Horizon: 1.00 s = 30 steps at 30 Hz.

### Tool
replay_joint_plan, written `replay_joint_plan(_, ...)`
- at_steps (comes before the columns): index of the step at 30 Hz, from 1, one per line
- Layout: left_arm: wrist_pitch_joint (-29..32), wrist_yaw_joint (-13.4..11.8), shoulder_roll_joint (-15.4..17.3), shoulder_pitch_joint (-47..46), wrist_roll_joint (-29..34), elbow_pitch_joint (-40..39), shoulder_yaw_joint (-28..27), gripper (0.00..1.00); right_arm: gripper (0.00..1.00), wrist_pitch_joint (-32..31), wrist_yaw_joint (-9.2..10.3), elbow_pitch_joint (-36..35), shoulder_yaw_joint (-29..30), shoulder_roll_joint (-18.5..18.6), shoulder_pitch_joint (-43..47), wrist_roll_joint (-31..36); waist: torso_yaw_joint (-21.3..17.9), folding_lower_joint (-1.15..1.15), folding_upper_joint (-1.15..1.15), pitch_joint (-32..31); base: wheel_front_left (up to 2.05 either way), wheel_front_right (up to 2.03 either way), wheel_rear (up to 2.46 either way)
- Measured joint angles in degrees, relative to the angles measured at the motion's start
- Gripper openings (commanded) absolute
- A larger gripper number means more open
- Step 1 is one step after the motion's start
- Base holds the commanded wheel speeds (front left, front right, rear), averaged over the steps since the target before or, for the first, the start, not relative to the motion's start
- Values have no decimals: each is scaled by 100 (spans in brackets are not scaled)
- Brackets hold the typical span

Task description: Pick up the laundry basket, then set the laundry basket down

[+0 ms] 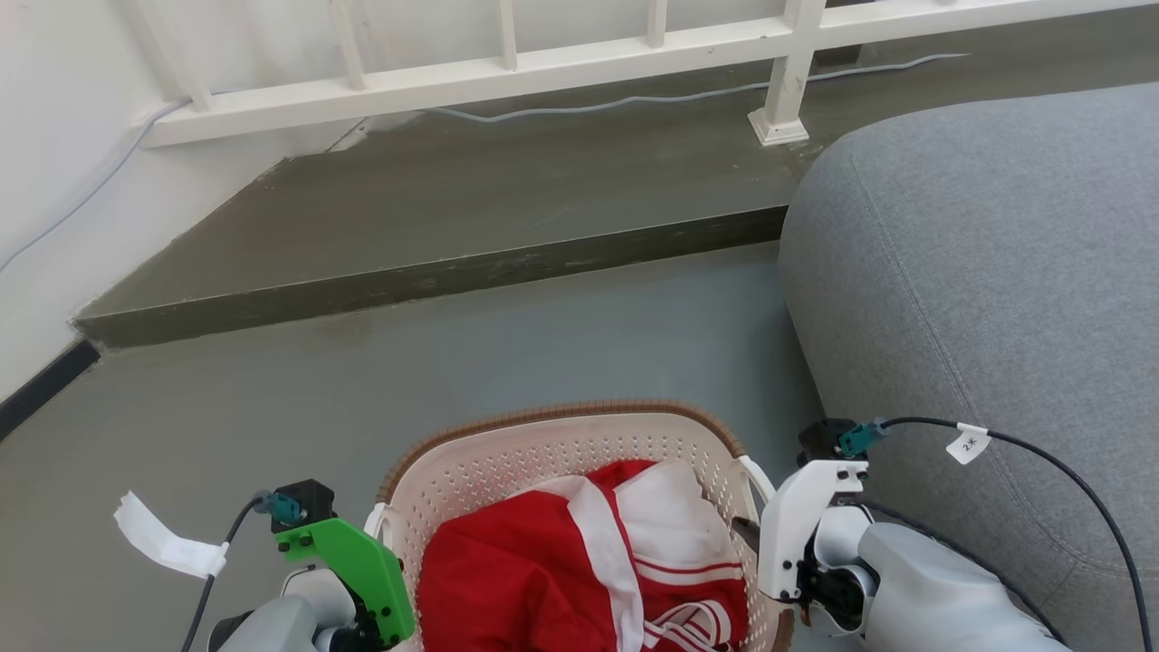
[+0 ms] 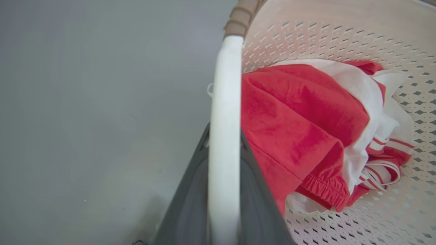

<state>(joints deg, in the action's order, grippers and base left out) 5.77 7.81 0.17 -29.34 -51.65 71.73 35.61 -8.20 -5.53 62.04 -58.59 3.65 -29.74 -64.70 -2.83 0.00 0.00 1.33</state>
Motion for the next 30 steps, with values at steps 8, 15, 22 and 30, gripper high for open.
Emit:
replay_joint_plan(8,23,1,10,-3,-11,-2,1,0,0,0,0,0,-37,2,-15,-57,-2,0,0,149,0,0,0)
replay_joint_plan(15,-29,0,14,-92,-11,-7,-1,0,0,13,0,11,-41,2,-152,-57,2,0,0,362,0,0,0)
replay_joint_plan(22,-137,0,35,-289,-10,-36,-10,0,0,137,0,10,-40,8,-352,-57,13,0,0,600,0,0,0)
replay_joint_plan(30,-240,0,102,-643,-8,-123,-25,0,0,254,19,-1,-25,8,-665,-57,30,0,0,1013,0,0,0)
